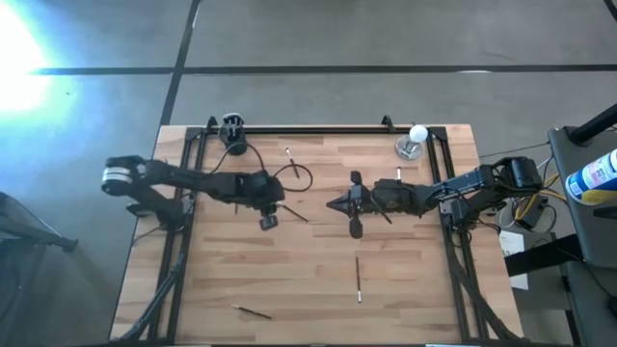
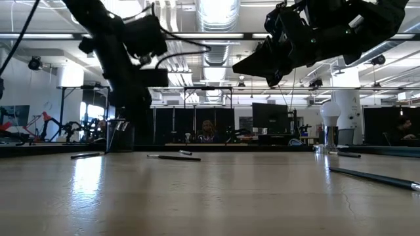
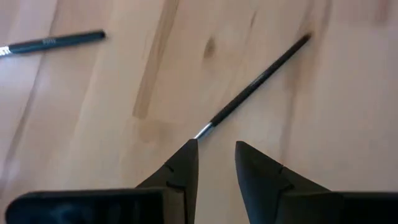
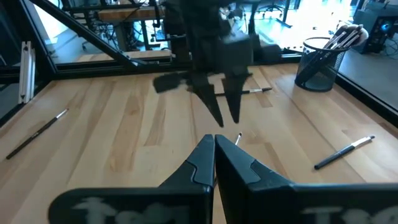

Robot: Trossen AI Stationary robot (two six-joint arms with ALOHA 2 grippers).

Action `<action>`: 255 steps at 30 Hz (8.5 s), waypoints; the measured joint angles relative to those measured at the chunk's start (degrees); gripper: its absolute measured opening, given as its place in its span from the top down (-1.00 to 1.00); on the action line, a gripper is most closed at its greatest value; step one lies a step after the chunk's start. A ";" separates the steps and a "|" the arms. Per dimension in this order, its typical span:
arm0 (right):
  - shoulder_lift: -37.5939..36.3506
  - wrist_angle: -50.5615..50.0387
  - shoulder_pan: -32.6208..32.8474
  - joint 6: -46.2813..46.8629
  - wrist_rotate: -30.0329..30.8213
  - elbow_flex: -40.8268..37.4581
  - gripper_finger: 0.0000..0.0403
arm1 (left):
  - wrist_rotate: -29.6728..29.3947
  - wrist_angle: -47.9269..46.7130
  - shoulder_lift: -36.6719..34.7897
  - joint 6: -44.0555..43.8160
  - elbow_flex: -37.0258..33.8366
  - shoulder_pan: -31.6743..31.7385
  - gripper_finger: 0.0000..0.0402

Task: Put items in baskets/containers
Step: Put the foundation brush into the pen holder, then put the liner brush into the pen holder

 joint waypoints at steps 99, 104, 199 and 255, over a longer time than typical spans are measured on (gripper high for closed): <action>0.22 -40.26 -1.38 -23.08 8.74 14.45 0.83 | 31.16 -3.32 6.78 -19.87 20.35 5.23 1.00; 0.28 -41.20 -1.44 -22.93 8.90 14.77 0.73 | 31.51 -3.17 6.78 -19.78 20.71 5.23 1.00; 2.16 2.62 -4.72 0.43 -4.60 2.40 0.90 | -10.38 22.23 -30.03 -5.18 -3.92 32.54 0.95; 2.16 2.62 -4.79 -2.12 -4.44 0.92 0.96 | -10.74 -12.65 -18.52 -28.01 -0.73 -30.25 0.98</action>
